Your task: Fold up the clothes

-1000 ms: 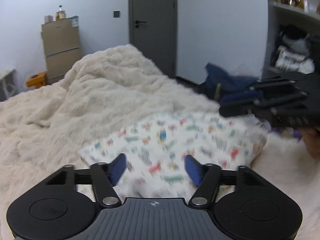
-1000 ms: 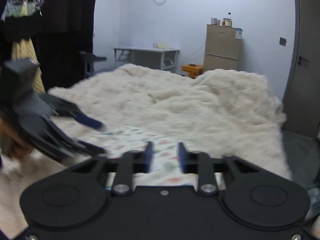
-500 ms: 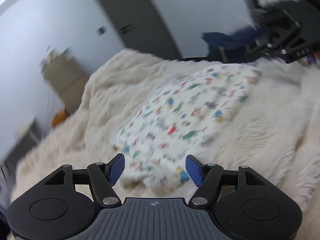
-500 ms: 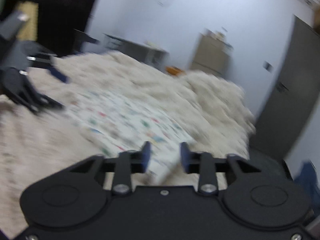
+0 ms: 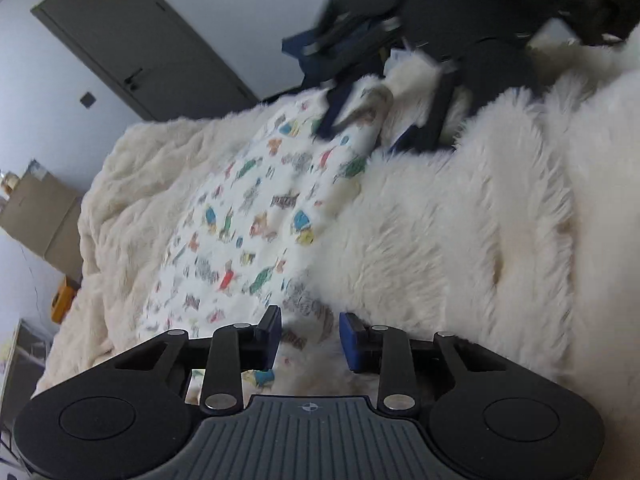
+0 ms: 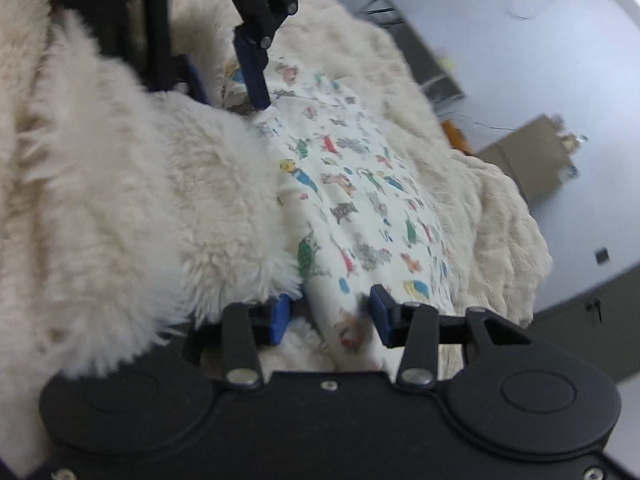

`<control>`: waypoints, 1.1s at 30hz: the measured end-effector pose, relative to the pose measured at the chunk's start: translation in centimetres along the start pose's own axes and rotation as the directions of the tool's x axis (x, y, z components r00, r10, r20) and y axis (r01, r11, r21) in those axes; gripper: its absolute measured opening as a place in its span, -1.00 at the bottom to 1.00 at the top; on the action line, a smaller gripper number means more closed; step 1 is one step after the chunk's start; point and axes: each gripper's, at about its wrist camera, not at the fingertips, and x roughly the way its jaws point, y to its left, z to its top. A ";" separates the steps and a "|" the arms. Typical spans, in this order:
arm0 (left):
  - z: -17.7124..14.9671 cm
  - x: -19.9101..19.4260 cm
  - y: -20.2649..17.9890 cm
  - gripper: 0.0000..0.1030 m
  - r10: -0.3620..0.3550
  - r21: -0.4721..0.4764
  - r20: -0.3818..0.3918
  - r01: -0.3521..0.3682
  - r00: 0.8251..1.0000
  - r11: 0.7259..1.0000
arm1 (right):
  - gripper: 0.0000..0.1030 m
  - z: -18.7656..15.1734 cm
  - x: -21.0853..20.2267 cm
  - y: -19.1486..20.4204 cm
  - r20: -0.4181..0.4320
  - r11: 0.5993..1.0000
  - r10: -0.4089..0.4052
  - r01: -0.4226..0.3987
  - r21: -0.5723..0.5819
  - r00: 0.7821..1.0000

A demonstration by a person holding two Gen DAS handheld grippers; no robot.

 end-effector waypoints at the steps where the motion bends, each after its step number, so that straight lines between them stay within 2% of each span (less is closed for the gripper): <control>1: 0.0 0.1 0.3 0.08 0.029 -0.012 0.004 -0.029 1.000 1.000 | 0.05 0.5 0.6 -0.2 -0.001 1.000 -0.012 0.012 -0.015 1.000; 2: 0.1 0.0 0.7 0.29 0.047 -0.028 0.011 -0.046 0.999 0.999 | 0.02 1.1 0.9 -1.0 0.003 1.000 -0.005 0.005 -0.024 1.000; 3: 0.3 -0.2 1.1 0.40 0.053 -0.046 0.031 -0.051 0.998 0.998 | -0.03 1.3 1.1 -1.3 0.006 1.000 0.002 -0.001 -0.023 1.000; 6: 1.1 -1.3 2.4 0.68 0.029 -0.102 0.116 -0.018 0.993 0.995 | -0.06 2.3 0.7 -5.9 0.044 0.994 0.058 -0.062 0.093 0.997; 8: 1.7 -2.2 3.9 0.71 -0.028 -0.180 0.204 0.066 0.979 0.982 | -0.07 2.4 0.1 -8.0 0.061 0.983 0.082 -0.091 0.159 0.995; 10: 2.3 -2.4 4.7 0.90 -0.043 -0.233 0.246 0.102 0.968 0.967 | -0.12 2.0 -0.7 -9.6 0.074 0.973 0.101 -0.114 0.200 0.992; 12: 2.9 -1.2 5.0 0.90 0.009 -0.249 0.205 0.043 0.979 0.967 | -0.13 1.9 -0.8 -11.4 0.086 0.960 0.118 -0.136 0.244 0.989; 15: 3.2 1.3 4.2 0.85 0.104 -0.192 0.089 -0.085 0.991 0.978 | -0.15 1.6 -1.0 -13.3 0.102 0.938 0.131 -0.157 0.309 0.986; 17: 2.7 3.1 3.4 0.72 0.162 -0.124 0.008 -0.160 0.987 0.979 | -0.15 1.4 -1.4 -13.3 0.106 0.937 0.136 -0.163 0.310 0.985; 19: 2.0 3.6 3.5 0.28 0.175 -0.127 -0.006 -0.174 0.985 0.976 | -0.15 1.3 -1.8 -13.0 0.104 0.941 0.142 -0.167 0.294 0.984; 20: 1.8 3.8 3.6 0.17 0.177 -0.138 -0.003 -0.176 0.984 0.975 | -0.15 1.3 -2.0 -12.7 0.102 0.943 0.143 -0.167 0.286 0.984; 22: 1.8 3.9 3.9 -0.20 0.179 -0.147 0.008 -0.176 0.984 0.973 | -0.13 1.4 -2.3 -11.4 0.095 0.953 0.138 -0.159 0.256 0.986; 25: 1.9 3.7 4.2 -0.39 0.155 -0.148 0.015 -0.151 0.988 0.977 | -0.02 2.0 -1.4 -8.6 0.078 0.972 0.133 -0.145 0.187 0.988; 28: 1.9 3.0 4.7 -0.39 0.145 -0.133 0.012 -0.142 0.989 0.981 | -0.04 3.2 1.4 -5.3 0.020 0.994 0.063 -0.065 0.085 0.998; 30: 2.0 2.7 5.8 -0.34 0.143 -0.139 0.013 -0.139 0.990 0.980 | -0.07 3.4 2.6 -4.7 0.001 0.998 0.025 -0.025 0.053 1.000; 33: 1.7 3.1 6.8 0.06 0.150 -0.143 0.014 -0.146 0.989 0.979 | -0.11 2.9 3.9 -4.9 -0.049 0.999 -0.020 0.019 -0.031 0.999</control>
